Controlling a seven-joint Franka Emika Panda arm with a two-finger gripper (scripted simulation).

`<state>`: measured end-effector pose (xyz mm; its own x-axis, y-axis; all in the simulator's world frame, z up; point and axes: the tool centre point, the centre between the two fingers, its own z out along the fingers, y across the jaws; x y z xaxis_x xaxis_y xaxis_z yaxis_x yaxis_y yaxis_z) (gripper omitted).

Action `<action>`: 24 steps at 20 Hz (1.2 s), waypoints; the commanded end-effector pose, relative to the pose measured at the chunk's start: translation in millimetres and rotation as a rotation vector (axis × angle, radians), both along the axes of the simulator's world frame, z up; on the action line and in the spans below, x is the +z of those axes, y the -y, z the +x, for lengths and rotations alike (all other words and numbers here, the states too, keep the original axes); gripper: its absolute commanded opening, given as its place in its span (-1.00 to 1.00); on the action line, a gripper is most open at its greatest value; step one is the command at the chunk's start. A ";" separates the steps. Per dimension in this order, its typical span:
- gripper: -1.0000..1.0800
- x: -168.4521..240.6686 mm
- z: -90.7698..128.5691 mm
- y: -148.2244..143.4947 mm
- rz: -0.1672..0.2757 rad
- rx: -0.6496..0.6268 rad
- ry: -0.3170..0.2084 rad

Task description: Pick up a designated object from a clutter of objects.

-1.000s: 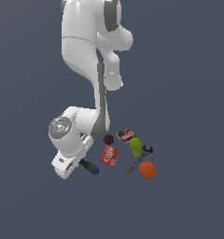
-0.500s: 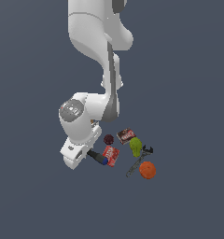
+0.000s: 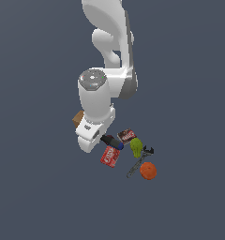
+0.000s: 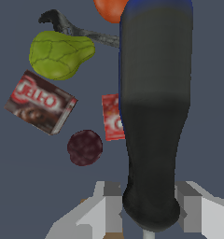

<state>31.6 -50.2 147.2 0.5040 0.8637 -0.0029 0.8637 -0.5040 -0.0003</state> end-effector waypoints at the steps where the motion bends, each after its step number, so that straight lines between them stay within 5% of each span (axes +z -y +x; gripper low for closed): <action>1: -1.00 19.9 -10.3 -16.6 -0.001 0.000 0.001; 24: -1.00 220.6 -107.8 -185.3 -0.001 0.001 0.001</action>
<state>-69.7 124.6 354.7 0.5024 0.8646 -0.0038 0.8647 -0.5024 0.0015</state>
